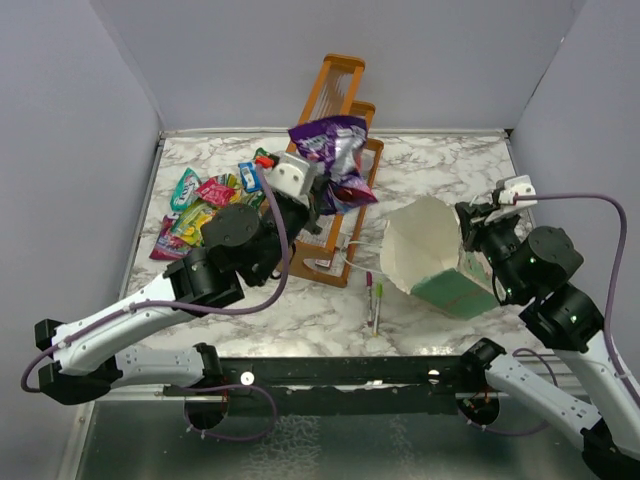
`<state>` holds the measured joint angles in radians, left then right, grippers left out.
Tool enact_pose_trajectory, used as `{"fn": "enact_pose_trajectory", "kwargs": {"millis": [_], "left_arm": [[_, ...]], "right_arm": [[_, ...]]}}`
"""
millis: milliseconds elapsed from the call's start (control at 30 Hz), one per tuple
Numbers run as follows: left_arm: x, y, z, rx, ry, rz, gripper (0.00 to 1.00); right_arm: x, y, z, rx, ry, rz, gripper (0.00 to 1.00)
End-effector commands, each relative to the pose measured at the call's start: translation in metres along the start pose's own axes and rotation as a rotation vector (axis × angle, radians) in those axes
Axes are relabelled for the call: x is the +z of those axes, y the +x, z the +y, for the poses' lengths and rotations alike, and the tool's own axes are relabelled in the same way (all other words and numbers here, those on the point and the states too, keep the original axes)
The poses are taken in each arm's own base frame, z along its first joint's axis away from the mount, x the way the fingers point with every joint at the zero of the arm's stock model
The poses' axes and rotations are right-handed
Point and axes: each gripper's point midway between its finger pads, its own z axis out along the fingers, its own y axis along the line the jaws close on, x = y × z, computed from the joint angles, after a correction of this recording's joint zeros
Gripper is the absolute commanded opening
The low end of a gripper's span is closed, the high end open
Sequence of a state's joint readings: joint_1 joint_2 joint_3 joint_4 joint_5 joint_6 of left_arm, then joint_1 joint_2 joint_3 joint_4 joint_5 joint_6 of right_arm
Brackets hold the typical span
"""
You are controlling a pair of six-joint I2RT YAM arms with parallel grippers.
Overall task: Take the snacks out of the paper bag
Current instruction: Adjust the paper bag at the center of the board.
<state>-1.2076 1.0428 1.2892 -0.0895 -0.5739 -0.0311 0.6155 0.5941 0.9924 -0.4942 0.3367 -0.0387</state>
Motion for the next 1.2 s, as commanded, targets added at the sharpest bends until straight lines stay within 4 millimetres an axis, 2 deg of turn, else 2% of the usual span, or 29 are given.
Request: {"fn": "enact_pose_trajectory", "kwargs": {"millis": [0,100,200,300,367,567,633,733,833,967,1100,1167], "left_arm": [[-0.003,-0.058,0.082,0.105,-0.315,-0.107,0.00],[-0.003,-0.081,0.119,0.132,-0.466,-0.141,0.00],[-0.007,-0.092,0.152,0.144,-0.594,-0.172,0.00],[-0.014,-0.084,0.196,0.166,-0.743,-0.180,0.00],[-0.018,-0.073,0.227,0.165,-0.824,-0.166,0.00],[-0.030,-0.018,0.305,0.091,-0.940,-0.086,0.00],[-0.035,0.004,0.326,0.097,-0.977,-0.030,0.00],[-0.053,0.032,0.354,0.103,-1.080,0.028,0.00],[-0.064,0.062,0.373,0.096,-1.128,0.092,0.00],[-0.060,0.111,0.385,0.070,-1.115,0.205,0.00],[-0.051,0.152,0.398,-0.015,-1.084,0.310,0.00],[-0.051,0.169,0.405,-0.031,-1.093,0.361,0.00]], "right_arm": [[0.017,-0.043,-0.009,0.129,0.095,-0.096,0.02],[0.033,-0.061,-0.003,0.184,0.090,-0.146,0.02],[0.046,-0.079,0.002,0.258,0.094,-0.169,0.02],[0.059,-0.085,0.000,0.282,0.130,-0.163,0.02],[0.066,-0.075,-0.014,0.284,0.236,-0.141,0.02],[0.063,-0.040,-0.043,0.189,0.425,-0.124,0.02],[0.060,-0.023,-0.052,0.129,0.476,-0.099,0.02],[0.052,0.008,-0.062,0.091,0.523,-0.030,0.02],[0.035,0.029,-0.068,0.072,0.537,-0.001,0.02],[0.016,0.044,-0.076,0.049,0.554,0.014,0.02],[0.011,0.060,-0.073,0.050,0.532,0.049,0.03],[0.012,0.062,-0.069,0.058,0.512,0.054,0.10]]}}
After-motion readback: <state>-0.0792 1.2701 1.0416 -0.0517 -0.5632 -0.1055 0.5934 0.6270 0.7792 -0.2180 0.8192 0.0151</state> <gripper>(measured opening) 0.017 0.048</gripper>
